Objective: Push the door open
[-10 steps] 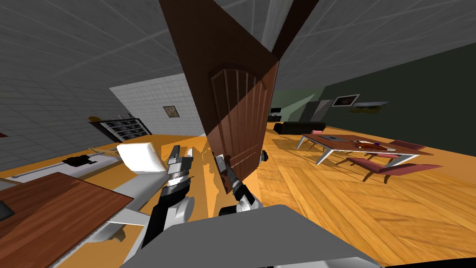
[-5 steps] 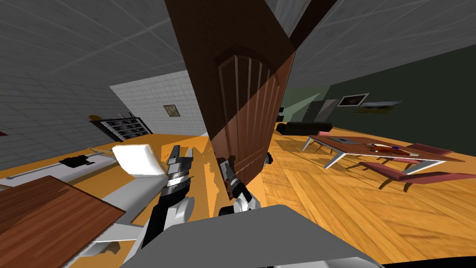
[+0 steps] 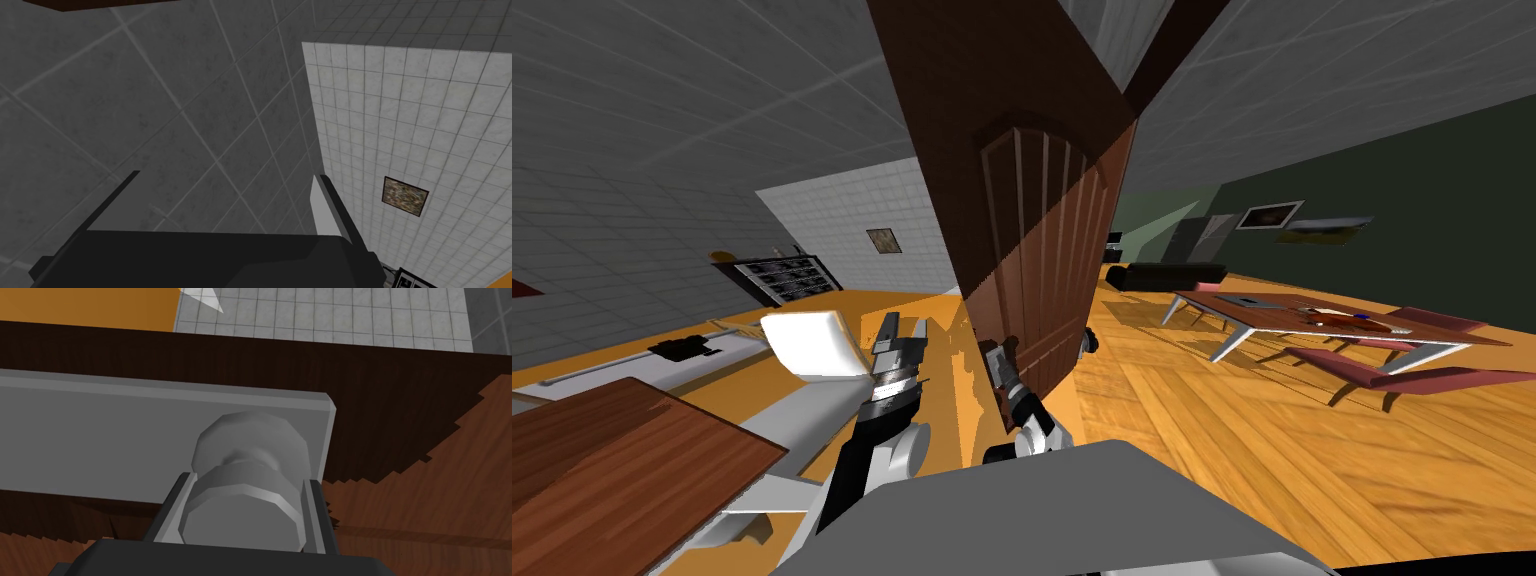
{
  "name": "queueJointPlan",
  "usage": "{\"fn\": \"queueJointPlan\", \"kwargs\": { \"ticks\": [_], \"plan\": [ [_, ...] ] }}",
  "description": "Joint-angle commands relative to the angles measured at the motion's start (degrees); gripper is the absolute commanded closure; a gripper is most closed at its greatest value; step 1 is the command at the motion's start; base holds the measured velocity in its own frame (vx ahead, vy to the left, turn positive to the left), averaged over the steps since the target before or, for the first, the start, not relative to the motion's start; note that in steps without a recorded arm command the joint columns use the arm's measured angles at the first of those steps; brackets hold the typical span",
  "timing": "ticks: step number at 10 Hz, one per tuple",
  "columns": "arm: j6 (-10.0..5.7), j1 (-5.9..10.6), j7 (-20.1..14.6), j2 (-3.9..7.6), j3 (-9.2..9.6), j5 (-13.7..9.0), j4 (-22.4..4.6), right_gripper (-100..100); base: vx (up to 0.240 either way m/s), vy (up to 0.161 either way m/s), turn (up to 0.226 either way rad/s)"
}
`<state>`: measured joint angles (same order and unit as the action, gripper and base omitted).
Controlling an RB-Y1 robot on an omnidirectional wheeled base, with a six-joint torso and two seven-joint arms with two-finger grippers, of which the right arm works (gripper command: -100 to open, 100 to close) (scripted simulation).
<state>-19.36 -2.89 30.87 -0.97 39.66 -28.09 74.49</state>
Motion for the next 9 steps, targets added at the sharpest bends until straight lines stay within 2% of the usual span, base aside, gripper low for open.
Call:
{"fn": "queueJointPlan", "kwargs": {
  "ticks": [1,2,5,7,9],
  "plan": [
    [-0.10,0.08,-0.01,-0.03,-0.06,-0.01,0.09,100,0.000,0.000,0.000],
    [0.09,0.16,0.01,1.61,-1.40,-0.16,-0.11,100,0.075,0.085,-0.080],
    [0.19,0.41,0.03,2.52,-3.29,-0.38,-0.22,100,0.108,0.166,-0.083],
    [0.29,0.64,0.04,2.44,-5.01,-0.57,-0.33,100,0.104,0.214,-0.113],
    [0.38,0.87,0.06,1.56,-6.68,-0.76,-0.43,100,0.115,0.178,-0.108]
  ]
}}
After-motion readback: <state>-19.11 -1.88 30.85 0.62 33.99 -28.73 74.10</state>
